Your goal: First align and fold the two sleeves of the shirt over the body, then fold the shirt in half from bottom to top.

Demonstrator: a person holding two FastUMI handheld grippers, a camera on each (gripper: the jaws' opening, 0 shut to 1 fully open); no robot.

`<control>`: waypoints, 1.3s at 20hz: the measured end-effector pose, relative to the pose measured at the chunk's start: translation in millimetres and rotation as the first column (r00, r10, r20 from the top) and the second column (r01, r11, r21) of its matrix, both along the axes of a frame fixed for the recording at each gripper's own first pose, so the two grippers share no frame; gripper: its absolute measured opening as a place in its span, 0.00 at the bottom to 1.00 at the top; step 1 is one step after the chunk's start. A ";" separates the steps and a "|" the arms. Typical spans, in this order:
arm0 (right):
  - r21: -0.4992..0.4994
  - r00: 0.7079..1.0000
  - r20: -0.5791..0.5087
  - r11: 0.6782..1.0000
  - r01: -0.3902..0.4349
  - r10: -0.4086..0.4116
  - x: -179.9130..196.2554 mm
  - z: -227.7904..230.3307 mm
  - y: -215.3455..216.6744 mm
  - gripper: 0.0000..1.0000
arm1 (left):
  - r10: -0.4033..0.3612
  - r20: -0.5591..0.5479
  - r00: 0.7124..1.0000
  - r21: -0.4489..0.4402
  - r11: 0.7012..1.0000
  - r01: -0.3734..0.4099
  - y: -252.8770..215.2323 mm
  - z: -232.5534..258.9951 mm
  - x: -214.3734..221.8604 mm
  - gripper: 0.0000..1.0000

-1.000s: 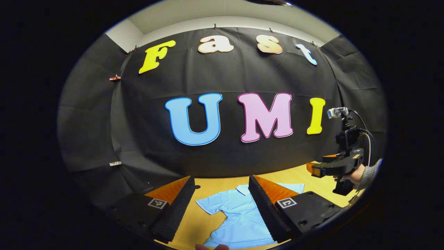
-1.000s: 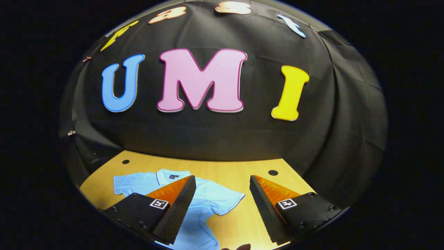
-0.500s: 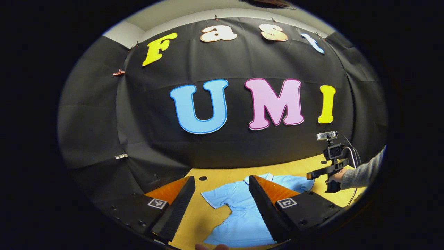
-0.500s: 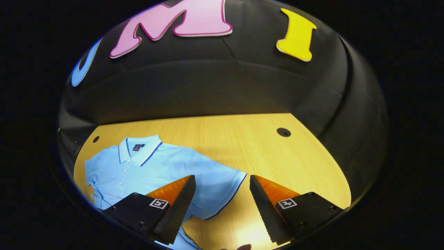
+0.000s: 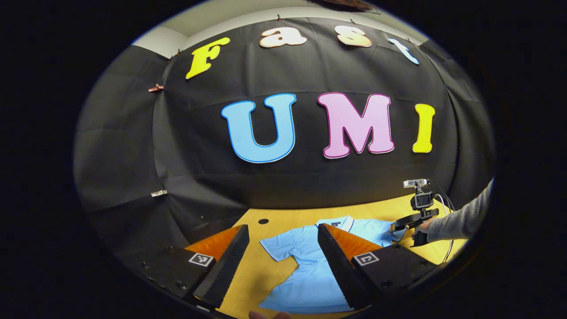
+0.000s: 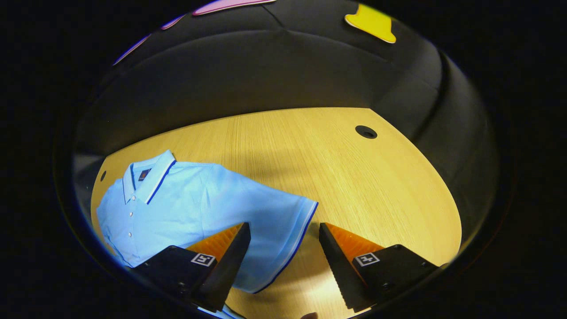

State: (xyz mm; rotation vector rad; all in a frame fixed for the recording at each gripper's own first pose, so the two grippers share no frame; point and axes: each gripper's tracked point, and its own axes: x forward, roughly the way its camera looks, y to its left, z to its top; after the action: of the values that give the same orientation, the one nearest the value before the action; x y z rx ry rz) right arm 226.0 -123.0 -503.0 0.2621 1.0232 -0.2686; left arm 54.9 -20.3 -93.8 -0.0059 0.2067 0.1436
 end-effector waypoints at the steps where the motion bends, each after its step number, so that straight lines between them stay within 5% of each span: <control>1: -0.003 1.000 0.006 1.000 0.008 -0.008 2.0 -0.9 -0.9 0.96 | 0.002 -0.001 1.000 -0.001 1.000 -0.002 0.5 0.0 -0.1 0.99; 4: -0.002 1.000 0.017 1.000 -0.012 0.012 4.4 2.0 3.6 0.82 | 0.008 -0.006 1.000 -0.003 1.000 -0.008 3.7 -3.5 -1.4 0.99; 6: 0.000 1.000 0.021 1.000 -0.019 0.019 6.1 1.7 11.8 0.66 | 0.014 -0.012 1.000 0.000 1.000 -0.014 7.7 -6.2 -5.0 0.99; 7: 0.009 1.000 0.022 1.000 -0.020 0.019 7.4 0.4 15.5 0.48 | 0.016 -0.014 1.000 0.000 1.000 -0.016 9.4 -6.3 -6.4 0.99; 9: 0.024 1.000 0.022 1.000 -0.013 0.013 8.3 1.9 21.3 0.29 | 0.023 -0.018 1.000 0.001 1.000 -0.023 13.5 -8.1 -9.1 0.99; 13: 0.048 1.000 0.021 0.999 -0.008 0.007 7.6 3.4 26.5 0.05 | 0.032 -0.024 0.999 -0.002 0.999 -0.032 21.9 -10.1 -13.6 0.99; 20: 0.028 0.991 0.132 0.999 -0.026 0.022 24.8 41.3 33.0 0.05 | 0.033 -0.023 0.999 -0.006 0.999 -0.033 36.4 -12.7 -22.0 0.99; 26: 0.048 0.969 0.223 0.992 -0.118 0.104 41.1 82.5 86.5 0.05 | 0.044 -0.015 0.999 -0.008 0.999 -0.045 52.8 -12.7 -34.1 0.99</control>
State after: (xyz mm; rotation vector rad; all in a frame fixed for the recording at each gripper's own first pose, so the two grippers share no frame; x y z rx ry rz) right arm 267.1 -36.5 -420.5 0.2822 0.8243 -0.1035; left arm 20.8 32.5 -106.5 -0.0181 0.2218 0.1871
